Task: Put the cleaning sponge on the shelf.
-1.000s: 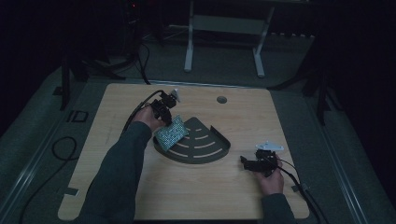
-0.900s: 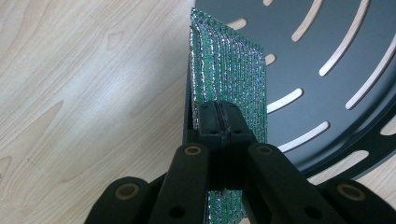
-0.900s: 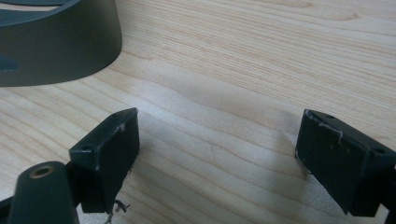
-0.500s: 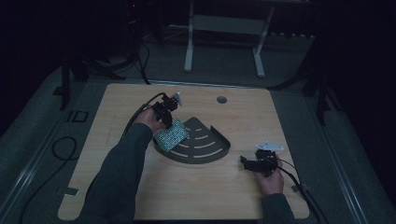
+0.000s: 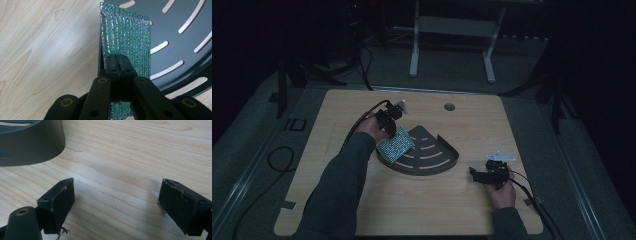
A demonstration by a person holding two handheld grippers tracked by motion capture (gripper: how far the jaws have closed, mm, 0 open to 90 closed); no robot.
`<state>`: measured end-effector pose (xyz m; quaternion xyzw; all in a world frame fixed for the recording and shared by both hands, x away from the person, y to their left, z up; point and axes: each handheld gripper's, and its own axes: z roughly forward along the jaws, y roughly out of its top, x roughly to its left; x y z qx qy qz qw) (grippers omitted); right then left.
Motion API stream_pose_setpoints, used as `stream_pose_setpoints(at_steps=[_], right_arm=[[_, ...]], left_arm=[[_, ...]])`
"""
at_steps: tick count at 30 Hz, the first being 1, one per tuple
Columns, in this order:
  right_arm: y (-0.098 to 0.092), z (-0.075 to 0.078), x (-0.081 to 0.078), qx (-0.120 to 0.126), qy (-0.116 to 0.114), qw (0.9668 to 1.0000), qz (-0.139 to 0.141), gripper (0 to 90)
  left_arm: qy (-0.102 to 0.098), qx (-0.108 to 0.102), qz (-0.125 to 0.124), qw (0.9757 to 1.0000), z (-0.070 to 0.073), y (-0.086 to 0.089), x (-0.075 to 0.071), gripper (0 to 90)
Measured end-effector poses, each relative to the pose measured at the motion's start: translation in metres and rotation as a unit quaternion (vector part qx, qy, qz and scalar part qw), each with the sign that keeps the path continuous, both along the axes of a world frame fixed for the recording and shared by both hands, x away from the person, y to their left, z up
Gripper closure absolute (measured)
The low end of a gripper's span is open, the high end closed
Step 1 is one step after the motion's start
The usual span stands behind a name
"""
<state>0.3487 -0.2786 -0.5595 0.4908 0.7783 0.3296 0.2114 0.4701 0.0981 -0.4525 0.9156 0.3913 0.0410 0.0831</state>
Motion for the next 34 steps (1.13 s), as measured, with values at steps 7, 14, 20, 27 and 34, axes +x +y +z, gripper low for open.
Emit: stream_pose_setpoints(at_steps=[7, 14, 20, 27, 34], right_arm=[[0.0, 0.0, 0.0, 0.0, 0.0, 1.0, 0.0, 13.2], [0.0, 0.0, 0.0, 0.0, 0.0, 1.0, 0.0, 13.2], [0.0, 0.0, 0.0, 0.0, 0.0, 1.0, 0.0, 13.2], [0.0, 0.0, 0.0, 0.0, 0.0, 1.0, 0.0, 13.2], [0.0, 0.0, 0.0, 0.0, 0.0, 1.0, 0.0, 13.2]], left_arm=[[0.003, 0.012, -0.002, 0.9999, -0.004, -0.002, -0.001, 89.5], [0.001, 0.013, 0.002, 0.9999, -0.002, 0.002, 0.0, 88.2], [-0.014, 0.002, 0.014, 0.9998, 0.004, 0.011, -0.001, 79.1], [-0.04, -0.021, 0.029, 0.9986, 0.015, 0.026, -0.008, 63.8], [-0.104, -0.047, 0.047, 0.9923, 0.025, 0.047, -0.022, 57.5]])
